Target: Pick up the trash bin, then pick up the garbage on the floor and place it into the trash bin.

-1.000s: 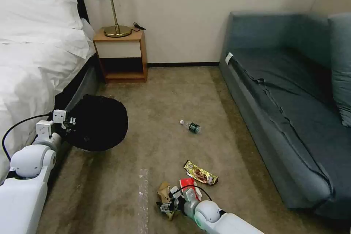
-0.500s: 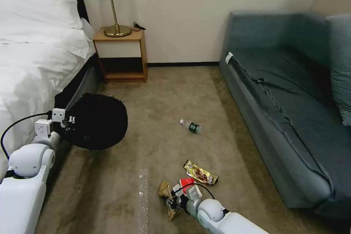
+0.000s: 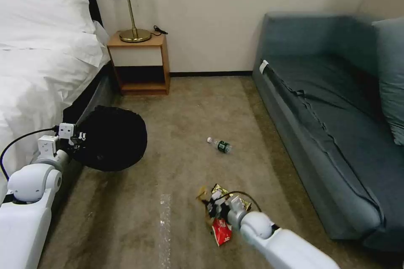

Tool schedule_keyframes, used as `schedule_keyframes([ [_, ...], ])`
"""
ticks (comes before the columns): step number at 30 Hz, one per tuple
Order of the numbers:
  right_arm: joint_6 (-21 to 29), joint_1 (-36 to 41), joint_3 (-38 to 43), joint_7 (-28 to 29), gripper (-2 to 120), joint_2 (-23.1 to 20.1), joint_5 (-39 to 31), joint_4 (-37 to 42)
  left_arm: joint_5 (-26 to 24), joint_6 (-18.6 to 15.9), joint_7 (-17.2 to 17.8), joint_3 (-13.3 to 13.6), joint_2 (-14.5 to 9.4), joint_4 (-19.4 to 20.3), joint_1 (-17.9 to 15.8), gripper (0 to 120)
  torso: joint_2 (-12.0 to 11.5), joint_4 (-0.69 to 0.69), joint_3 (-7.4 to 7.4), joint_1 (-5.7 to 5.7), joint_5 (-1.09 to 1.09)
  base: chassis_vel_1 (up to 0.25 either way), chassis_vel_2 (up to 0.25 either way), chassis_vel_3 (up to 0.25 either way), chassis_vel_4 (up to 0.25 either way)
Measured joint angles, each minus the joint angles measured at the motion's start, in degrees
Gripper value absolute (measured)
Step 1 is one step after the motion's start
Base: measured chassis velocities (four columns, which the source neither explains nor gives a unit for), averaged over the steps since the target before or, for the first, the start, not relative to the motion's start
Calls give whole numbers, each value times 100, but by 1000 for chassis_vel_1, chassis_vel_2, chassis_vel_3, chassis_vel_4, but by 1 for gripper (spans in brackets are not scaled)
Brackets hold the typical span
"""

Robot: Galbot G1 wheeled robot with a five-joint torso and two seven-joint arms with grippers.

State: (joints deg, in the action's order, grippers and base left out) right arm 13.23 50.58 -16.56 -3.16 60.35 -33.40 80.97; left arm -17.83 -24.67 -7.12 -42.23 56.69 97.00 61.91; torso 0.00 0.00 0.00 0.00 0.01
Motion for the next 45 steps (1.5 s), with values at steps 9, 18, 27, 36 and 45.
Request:
schedule_keyframes([
  [9, 7, -1032, -160, 118, 0, -567, -470, 352, 10, 36, -117, 121, 15, -126, -89, 4, 0, 0, 0, 0, 0, 0, 0, 0, 0],
  [18, 200, -2176, -589, 242, 0, -772, -1239, 573, 28, 120, -127, 391, 135, -215, -196, 4, 0, 0, 0, 0, 0, 0, 0, 0, 0],
  [27, 212, -2866, -1109, 311, 0, -673, -1733, 991, 16, 262, -182, 604, 159, -484, -506, 4, 0, -1, 0, 0, 0, 0, 0, 0, 0],
  [36, -143, -3938, -1783, 368, 0, -252, -2611, 1531, 44, 381, -259, 795, 359, -615, -611, 4, 0, 2, 0, 0, -2, 0, 0, 0, 0],
  [45, -404, -4104, -2104, 404, 0, 603, -2479, 798, -57, 479, -282, 997, 633, -626, -619, 4, 0, 1, 0, 0, -1, 0, 0, 0, 0],
])
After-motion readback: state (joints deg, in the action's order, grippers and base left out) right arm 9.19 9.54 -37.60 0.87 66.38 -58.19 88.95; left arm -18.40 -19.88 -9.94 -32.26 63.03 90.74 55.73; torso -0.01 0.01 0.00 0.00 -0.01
